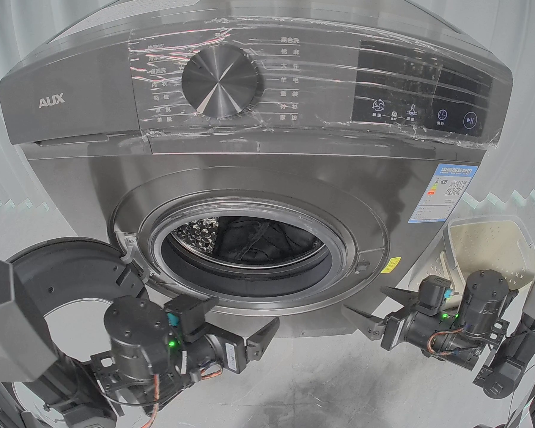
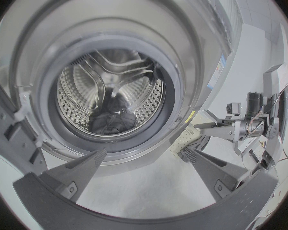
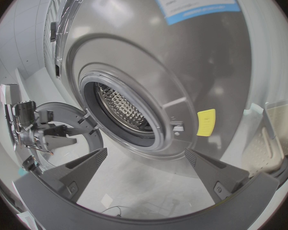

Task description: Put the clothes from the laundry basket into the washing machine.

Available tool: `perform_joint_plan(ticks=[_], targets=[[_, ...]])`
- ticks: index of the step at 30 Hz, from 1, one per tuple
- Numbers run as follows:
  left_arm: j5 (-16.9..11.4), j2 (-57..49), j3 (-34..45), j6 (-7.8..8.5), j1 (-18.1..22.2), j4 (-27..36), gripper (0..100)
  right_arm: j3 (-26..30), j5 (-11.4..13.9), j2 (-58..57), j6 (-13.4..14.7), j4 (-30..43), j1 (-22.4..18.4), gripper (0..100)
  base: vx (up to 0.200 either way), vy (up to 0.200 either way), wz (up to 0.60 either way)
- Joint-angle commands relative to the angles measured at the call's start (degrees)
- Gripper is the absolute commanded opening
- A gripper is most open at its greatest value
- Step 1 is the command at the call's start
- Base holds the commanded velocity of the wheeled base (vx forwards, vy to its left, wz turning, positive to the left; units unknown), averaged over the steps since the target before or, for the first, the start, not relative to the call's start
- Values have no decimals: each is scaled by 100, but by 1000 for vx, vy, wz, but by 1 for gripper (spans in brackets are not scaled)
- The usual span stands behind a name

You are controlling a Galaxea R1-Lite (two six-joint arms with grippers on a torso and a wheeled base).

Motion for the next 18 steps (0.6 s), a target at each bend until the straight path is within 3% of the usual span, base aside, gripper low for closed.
perform_joint_plan(ticks=[1, 6, 8, 12, 18], targets=[[181, -812, 565, -47, -17, -255, 100, 375, -223, -492, -225, -1, -208, 100, 0, 0, 0], [357, -961, 1049, -56, -9, -756, 100, 736, -513, -703, -752, -1, -516, 100, 0, 0, 0], [366, -988, 1268, -56, 18, -967, 100, 876, -654, -853, -761, 16, -481, 100, 0, 0, 0], [427, -996, 1585, -30, 71, -1318, 100, 973, -750, -984, -744, 69, -525, 100, -200, 0, 0], [814, -1023, 1743, -30, 62, -1336, 100, 973, -952, -1433, -770, 394, -569, 100, -200, 0, 0]])
